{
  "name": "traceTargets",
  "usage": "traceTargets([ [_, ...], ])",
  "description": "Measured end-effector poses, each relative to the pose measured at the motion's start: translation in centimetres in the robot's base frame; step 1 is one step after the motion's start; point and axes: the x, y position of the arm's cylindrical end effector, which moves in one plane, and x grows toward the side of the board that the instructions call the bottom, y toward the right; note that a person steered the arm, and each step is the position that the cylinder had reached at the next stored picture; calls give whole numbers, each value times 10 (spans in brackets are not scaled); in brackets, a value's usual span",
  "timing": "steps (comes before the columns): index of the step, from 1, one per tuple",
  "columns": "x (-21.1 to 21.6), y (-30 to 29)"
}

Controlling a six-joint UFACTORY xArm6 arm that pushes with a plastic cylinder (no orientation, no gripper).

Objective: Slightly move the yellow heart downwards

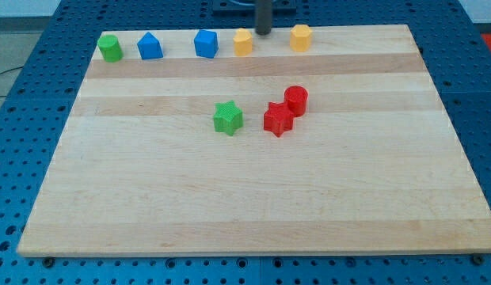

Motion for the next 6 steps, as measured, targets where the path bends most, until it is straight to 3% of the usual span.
traceTargets([
  [2, 25, -21],
  [3, 8, -20],
  [4, 2, 1],
  [6, 6, 98],
])
